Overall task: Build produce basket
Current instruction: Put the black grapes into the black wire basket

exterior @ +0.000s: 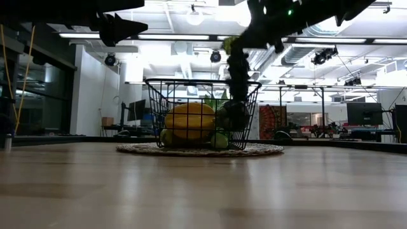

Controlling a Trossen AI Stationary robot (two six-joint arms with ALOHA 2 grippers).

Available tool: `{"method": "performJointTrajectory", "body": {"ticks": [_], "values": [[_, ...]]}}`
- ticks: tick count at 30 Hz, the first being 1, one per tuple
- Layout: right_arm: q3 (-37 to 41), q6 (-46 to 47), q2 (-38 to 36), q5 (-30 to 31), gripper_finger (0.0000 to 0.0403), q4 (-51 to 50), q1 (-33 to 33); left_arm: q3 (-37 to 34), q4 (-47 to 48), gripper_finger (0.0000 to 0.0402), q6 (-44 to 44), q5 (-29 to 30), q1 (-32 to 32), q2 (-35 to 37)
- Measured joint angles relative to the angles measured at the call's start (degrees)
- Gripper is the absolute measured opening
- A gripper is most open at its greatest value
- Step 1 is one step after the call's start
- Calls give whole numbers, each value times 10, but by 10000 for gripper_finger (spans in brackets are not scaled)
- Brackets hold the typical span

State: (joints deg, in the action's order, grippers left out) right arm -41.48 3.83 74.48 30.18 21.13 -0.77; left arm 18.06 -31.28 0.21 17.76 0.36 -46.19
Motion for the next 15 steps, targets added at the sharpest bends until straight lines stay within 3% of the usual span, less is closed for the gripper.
{"method": "performJointTrajectory", "body": {"ticks": [7, 15], "values": [[-7, 41, 50, -86, 1, -14, -52, 0, -2, 388, 0, 5, 0, 0], [-7, 73, 59, -95, 5, -44, -68, 0, -1, 388, 0, 9, 0, 0]]}}
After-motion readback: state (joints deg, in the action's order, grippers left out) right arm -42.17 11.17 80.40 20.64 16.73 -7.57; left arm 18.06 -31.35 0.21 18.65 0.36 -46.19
